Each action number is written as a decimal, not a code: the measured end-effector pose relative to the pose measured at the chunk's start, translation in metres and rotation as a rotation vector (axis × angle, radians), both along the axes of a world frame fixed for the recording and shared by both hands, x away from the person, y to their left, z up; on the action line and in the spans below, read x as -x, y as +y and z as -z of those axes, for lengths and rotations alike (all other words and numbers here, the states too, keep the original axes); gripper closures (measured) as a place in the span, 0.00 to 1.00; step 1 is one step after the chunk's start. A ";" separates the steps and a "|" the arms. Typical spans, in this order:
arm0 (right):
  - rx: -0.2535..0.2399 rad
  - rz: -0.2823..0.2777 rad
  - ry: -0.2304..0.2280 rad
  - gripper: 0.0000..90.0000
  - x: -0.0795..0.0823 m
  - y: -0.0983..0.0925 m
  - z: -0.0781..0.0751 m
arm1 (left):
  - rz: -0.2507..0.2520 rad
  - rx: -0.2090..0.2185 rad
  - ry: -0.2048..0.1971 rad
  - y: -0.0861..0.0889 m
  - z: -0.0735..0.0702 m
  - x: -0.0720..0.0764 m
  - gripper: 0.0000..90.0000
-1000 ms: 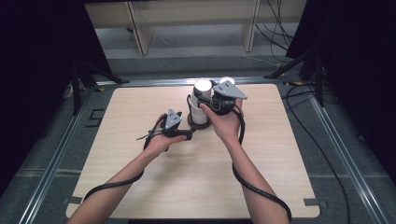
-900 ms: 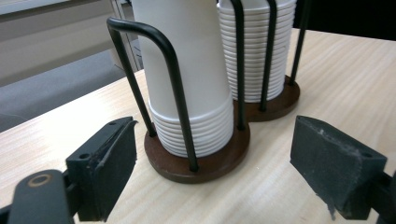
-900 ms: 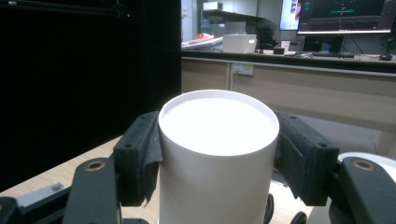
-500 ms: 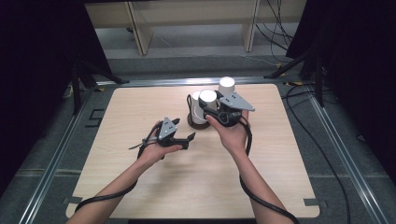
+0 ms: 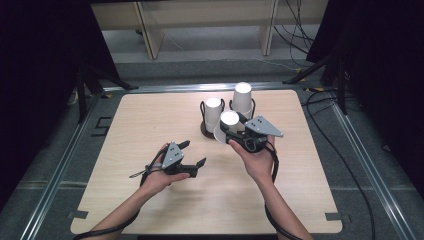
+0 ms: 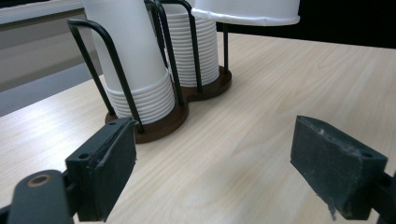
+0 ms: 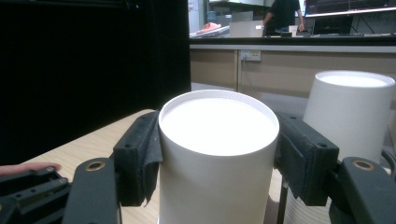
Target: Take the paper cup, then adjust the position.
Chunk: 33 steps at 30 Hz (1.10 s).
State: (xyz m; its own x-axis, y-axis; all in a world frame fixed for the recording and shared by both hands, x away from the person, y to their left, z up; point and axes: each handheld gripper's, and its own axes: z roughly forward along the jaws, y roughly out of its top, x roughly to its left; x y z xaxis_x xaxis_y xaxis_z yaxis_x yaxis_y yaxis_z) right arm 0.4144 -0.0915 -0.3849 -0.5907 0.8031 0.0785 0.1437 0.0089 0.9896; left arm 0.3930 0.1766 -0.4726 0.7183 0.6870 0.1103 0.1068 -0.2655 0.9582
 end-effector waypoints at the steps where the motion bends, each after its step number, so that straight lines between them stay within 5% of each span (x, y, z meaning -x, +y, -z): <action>1: -0.004 -0.009 -0.004 0.40 0.001 -0.002 0.002 | -0.004 0.005 0.002 0.002 0.001 0.002 0.16; 2: -0.004 0.006 0.021 0.40 0.005 -0.003 0.002 | -0.007 0.012 -0.004 0.005 0.002 0.004 0.16; 7: 0.015 0.010 0.004 0.40 0.011 -0.010 0.012 | -0.033 0.022 -0.005 0.017 0.003 0.011 0.16; 8: 0.008 0.004 0.039 0.40 0.016 -0.012 0.016 | -0.042 0.027 -0.005 0.022 0.004 0.013 0.16; 17: 0.000 0.032 0.028 0.40 0.022 -0.024 0.022 | -0.077 0.034 -0.004 0.034 0.005 0.015 0.16; 29: -0.021 0.053 0.037 0.40 0.024 -0.035 0.024 | -0.058 0.059 0.002 0.031 0.008 0.015 0.16; 33: -0.073 0.064 0.075 0.40 0.024 -0.042 0.027 | -0.055 0.046 0.010 0.027 0.006 0.018 0.16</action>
State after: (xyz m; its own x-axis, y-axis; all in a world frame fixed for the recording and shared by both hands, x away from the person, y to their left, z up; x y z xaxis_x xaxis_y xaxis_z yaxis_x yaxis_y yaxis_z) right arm 0.3904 -0.1332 -0.4118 -0.5286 0.8294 0.1805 0.2156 -0.0745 0.9736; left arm 0.3755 0.2032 -0.4788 0.6799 0.7299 0.0707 0.1294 -0.2143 0.9681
